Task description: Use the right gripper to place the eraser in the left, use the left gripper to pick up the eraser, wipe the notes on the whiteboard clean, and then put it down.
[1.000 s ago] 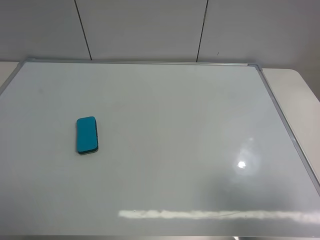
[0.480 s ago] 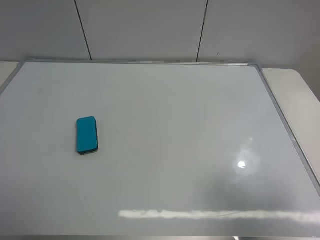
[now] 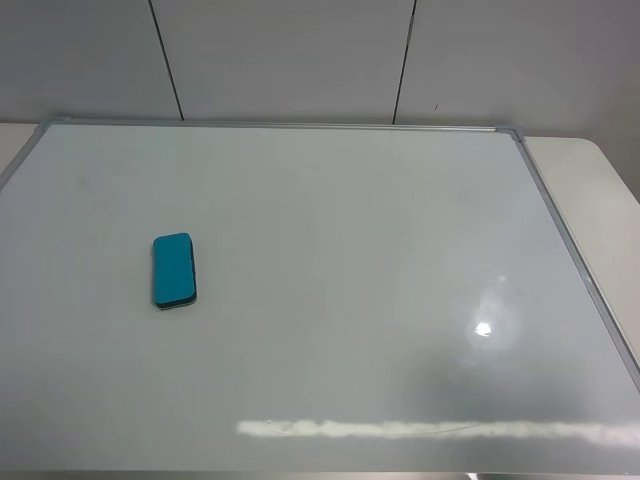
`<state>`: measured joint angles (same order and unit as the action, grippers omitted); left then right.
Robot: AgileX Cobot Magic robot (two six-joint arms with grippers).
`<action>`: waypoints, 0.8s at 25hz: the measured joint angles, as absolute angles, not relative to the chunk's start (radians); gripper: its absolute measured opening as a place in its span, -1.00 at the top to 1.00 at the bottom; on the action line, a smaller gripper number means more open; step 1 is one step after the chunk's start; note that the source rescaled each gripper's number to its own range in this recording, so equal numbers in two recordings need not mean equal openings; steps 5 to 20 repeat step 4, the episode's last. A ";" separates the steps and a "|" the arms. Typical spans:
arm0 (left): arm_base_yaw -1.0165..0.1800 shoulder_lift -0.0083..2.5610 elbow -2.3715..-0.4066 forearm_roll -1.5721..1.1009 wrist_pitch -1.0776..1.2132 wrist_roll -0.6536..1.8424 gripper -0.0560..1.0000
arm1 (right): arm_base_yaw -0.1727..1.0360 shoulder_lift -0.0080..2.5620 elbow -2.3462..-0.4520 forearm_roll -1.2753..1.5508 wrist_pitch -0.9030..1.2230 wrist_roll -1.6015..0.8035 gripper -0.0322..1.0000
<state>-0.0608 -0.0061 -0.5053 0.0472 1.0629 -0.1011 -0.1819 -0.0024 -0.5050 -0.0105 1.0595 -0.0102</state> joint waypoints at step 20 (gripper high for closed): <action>-0.061 -0.006 -0.505 0.047 1.063 -0.101 -1.00 | -0.182 -0.002 -0.505 -0.010 1.059 -0.010 -1.00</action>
